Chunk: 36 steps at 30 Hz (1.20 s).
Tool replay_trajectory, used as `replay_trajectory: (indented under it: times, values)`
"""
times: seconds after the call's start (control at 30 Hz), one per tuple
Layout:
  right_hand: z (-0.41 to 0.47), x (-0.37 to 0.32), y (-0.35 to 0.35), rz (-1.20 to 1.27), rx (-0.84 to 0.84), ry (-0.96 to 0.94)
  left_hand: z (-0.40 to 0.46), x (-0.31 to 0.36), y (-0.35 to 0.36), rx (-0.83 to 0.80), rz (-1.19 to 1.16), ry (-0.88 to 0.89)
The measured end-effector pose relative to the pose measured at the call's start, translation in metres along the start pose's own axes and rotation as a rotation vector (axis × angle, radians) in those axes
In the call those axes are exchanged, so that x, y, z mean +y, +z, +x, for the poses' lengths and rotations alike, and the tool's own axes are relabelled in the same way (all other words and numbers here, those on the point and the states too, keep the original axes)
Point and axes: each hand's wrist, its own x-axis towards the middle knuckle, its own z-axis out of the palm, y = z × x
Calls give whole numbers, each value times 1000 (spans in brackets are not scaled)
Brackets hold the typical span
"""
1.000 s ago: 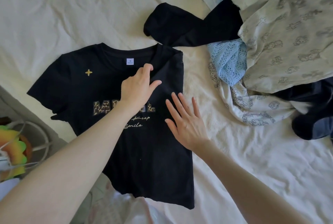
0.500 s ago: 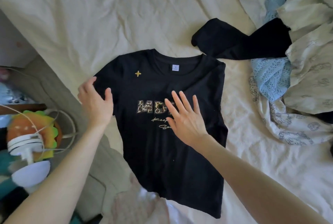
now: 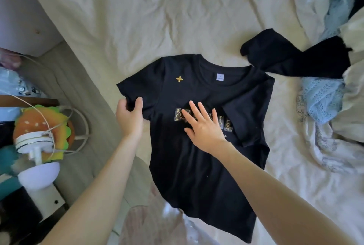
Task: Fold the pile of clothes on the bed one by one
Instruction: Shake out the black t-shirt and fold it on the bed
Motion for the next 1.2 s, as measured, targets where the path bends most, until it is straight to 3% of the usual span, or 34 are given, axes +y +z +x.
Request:
replay_trajectory:
  times: [0.07, 0.13, 0.23, 0.3, 0.47, 0.57, 0.73, 0.8, 0.87, 0.93, 1.0, 1.1, 1.13, 1.2]
  values:
    - [-7, -1, -14, 389, 80, 99, -17, 2, 0, 30, 182, 419]
    - [-18, 0, -28, 780, 214, 296, -37, 3, 5, -41, 348, 811]
    - [-31, 10, -43, 1211, 416, 565, -63, -7, 19, -365, 559, 1033]
    - [-36, 19, -49, 1255, 483, 656, -73, -19, 25, -505, 667, 979]
    - [-5, 26, -67, 770, 474, 470, -50, -26, 13, -238, 586, 613]
    - [36, 16, -79, 552, 371, 336, -39, -25, 16, -274, 599, 519]
    - [92, 7, -102, 484, 133, 441, -38, -29, 29, -294, 707, 441]
    - [101, 2, -109, 616, 105, 438, -38, -30, 30, -276, 744, 441]
    - [107, -2, -111, 627, 146, 416, -37, -30, 29, -251, 743, 480]
    - [110, -6, -111, 428, 208, 394, -34, -31, 24, -234, 639, 487]
    - [109, -7, -111, 292, 327, 390, -25, -31, 15, -261, 426, 338]
    - [95, -8, -106, 309, 561, 412, -12, -31, 3, -333, 203, 146]
    - [91, -9, -101, 337, 591, 388, -9, -32, 1, -348, 183, 146]
    - [84, -13, -92, 393, 479, 333, -7, -32, 0, -388, 155, 146]
